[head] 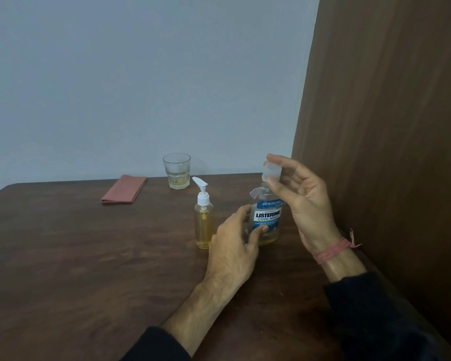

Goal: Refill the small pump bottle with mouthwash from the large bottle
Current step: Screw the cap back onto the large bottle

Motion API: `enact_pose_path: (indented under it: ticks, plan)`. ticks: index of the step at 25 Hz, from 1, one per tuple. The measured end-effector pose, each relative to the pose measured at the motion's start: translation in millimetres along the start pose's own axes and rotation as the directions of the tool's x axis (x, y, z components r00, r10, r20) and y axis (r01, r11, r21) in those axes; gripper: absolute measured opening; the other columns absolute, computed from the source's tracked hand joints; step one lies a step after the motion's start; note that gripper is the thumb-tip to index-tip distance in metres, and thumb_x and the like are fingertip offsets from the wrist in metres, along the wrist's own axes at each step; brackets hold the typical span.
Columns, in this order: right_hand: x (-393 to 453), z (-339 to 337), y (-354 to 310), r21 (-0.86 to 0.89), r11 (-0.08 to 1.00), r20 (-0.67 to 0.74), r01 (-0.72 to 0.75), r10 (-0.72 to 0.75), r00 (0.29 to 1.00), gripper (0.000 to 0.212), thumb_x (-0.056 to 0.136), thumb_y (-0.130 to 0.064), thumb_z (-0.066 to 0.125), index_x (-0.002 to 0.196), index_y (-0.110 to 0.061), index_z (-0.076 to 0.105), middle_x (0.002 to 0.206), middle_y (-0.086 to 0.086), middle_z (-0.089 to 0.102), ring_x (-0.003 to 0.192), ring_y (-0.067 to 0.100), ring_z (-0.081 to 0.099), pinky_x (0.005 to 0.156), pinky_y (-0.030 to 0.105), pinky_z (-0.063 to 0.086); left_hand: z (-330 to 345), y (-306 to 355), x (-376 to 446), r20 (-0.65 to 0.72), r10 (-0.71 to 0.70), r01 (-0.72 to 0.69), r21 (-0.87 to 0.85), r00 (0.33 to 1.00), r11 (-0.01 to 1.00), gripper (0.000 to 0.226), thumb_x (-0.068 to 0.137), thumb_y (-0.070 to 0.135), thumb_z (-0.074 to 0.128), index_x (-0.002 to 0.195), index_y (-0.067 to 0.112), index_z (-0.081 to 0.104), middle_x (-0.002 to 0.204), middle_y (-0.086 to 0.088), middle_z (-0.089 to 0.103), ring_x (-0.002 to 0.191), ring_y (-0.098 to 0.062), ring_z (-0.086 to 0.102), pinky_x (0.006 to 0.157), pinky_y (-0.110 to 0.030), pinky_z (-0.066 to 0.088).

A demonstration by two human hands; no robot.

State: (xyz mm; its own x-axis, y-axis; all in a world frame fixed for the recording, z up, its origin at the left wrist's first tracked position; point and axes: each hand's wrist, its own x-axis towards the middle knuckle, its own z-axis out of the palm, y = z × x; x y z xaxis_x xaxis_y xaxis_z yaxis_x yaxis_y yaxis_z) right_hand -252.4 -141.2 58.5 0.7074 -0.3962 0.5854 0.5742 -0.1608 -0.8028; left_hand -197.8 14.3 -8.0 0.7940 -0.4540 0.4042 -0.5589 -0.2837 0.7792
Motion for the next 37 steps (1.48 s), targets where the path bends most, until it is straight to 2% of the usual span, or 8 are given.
enact_pose_path:
  ticks: [7,13,18,24,28,31,34,37]
  plan:
    - [-4.1,5.3,2.0,-0.078,0.997,-0.117,0.015,-0.024,0.993,0.041,0.08,-0.014,0.092,0.118,-0.017,0.077,0.119,0.003,0.081,0.112,0.02,0.078,0.091,0.027,0.063,1.0,-0.3,-0.1,0.015,-0.009,0.01,-0.006,1.0,1.0,0.053,0.109,0.039,0.076,0.158,0.033,0.059,0.149,0.016,0.072,0.127,-0.003,0.074,0.11,-0.032,0.063]
    - [-1.5,-1.9,7.5,-0.043,0.998,-0.109,0.04,-0.045,0.993,0.022,0.104,-0.009,0.071,0.124,-0.005,0.076,0.13,0.003,0.079,0.127,0.018,0.072,0.102,0.033,0.061,1.6,-2.5,1.3,0.027,-0.019,0.019,-0.011,0.999,1.0,0.053,0.109,0.039,0.076,0.159,0.036,0.057,0.151,0.015,0.071,0.13,-0.006,0.073,0.11,-0.033,0.063]
    - [-1.6,-0.3,2.9,-0.109,0.992,-0.164,0.07,-0.087,0.983,0.021,0.086,-0.01,0.089,0.104,-0.017,0.079,0.111,0.007,0.079,0.102,0.012,0.076,0.087,0.026,0.062,1.5,-2.3,0.6,0.041,-0.019,0.02,-0.029,0.999,0.999,0.053,0.109,0.038,0.076,0.159,0.034,0.058,0.152,0.014,0.071,0.135,-0.005,0.071,0.114,-0.034,0.061]
    - [-2.1,-3.0,4.2,-0.046,0.999,0.025,-0.005,0.007,1.0,0.03,0.111,-0.016,0.059,0.138,-0.016,0.073,0.142,-0.005,0.073,0.138,0.012,0.064,0.111,0.032,0.055,-1.3,-2.7,2.4,0.066,-0.023,0.026,-0.044,0.998,0.999,0.052,0.109,0.037,0.076,0.158,0.032,0.06,0.152,0.014,0.072,0.133,-0.006,0.073,0.113,-0.037,0.062]
    - [-2.9,1.2,1.0,-0.135,0.989,-0.087,0.06,-0.072,0.994,0.022,0.09,-0.016,0.084,0.112,-0.019,0.082,0.119,0.0,0.082,0.114,0.014,0.077,0.094,0.03,0.064,-1.3,-2.6,1.4,0.035,-0.018,0.02,-0.043,0.999,0.999,0.048,0.107,0.039,0.079,0.152,0.035,0.064,0.145,0.018,0.076,0.126,-0.001,0.074,0.11,-0.033,0.063]
    - [-3.4,4.5,2.0,-0.246,0.968,-0.209,0.046,-0.1,0.973,0.026,0.077,-0.028,0.095,0.1,-0.027,0.083,0.116,0.008,0.071,0.105,0.021,0.075,0.086,0.035,0.066,-0.9,-2.4,-0.1,0.021,0.0,0.0,-0.033,1.0,0.999,0.045,0.107,0.039,0.079,0.149,0.034,0.065,0.143,0.017,0.076,0.126,0.004,0.07,0.107,-0.025,0.061]
    - [-3.2,4.8,5.6,-0.241,0.968,-0.15,0.069,-0.107,0.983,0.023,0.094,-0.032,0.083,0.117,-0.03,0.081,0.132,0.003,0.064,0.124,0.02,0.068,0.1,0.037,0.062,-1.9,-2.5,0.8,0.032,0.0,0.002,-0.045,0.999,0.999,0.046,0.107,0.038,0.079,0.151,0.033,0.064,0.144,0.017,0.076,0.128,-0.001,0.073,0.109,-0.029,0.062]
    - [-4.8,4.4,5.6,-0.136,0.99,-0.029,0.04,-0.045,0.999,0.029,0.109,-0.018,0.065,0.136,-0.019,0.074,0.142,-0.005,0.072,0.136,0.015,0.065,0.109,0.031,0.057,-3.5,-2.0,2.4,0.043,-0.009,0.011,-0.035,0.999,0.999,0.048,0.108,0.039,0.078,0.153,0.032,0.063,0.146,0.015,0.075,0.131,-0.002,0.072,0.111,-0.03,0.061]
